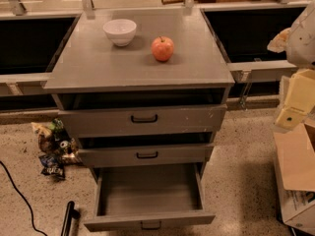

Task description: Close bottom drawer

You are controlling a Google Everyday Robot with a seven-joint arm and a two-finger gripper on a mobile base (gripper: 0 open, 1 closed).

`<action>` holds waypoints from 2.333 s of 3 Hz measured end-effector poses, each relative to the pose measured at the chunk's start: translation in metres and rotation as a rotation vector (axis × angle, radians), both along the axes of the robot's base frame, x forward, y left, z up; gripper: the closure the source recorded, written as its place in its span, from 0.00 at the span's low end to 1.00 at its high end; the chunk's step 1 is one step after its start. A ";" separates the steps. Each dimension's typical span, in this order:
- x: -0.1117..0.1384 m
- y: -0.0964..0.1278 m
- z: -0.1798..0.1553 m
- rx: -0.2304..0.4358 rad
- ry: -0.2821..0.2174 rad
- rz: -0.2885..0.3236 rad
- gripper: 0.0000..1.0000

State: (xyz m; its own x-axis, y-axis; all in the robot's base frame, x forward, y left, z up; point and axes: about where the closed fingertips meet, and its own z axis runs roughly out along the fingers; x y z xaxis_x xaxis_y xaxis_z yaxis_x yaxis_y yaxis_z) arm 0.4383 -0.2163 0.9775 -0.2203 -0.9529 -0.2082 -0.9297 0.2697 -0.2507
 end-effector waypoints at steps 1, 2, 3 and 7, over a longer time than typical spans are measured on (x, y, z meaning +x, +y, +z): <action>0.000 0.001 0.000 0.005 -0.007 0.010 0.00; -0.003 0.013 -0.029 0.034 0.012 0.095 0.00; -0.015 0.034 -0.080 0.061 0.017 0.195 0.00; -0.033 0.074 -0.225 0.136 0.123 0.347 0.00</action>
Offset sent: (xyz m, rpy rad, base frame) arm -0.0113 0.0331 -0.0944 0.0955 0.0722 0.2712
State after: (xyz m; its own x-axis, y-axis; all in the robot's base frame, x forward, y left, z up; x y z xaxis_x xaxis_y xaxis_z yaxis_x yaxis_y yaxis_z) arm 0.4051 -0.1421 0.7523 0.0790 -0.9406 -0.3301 -0.9924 -0.0429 -0.1151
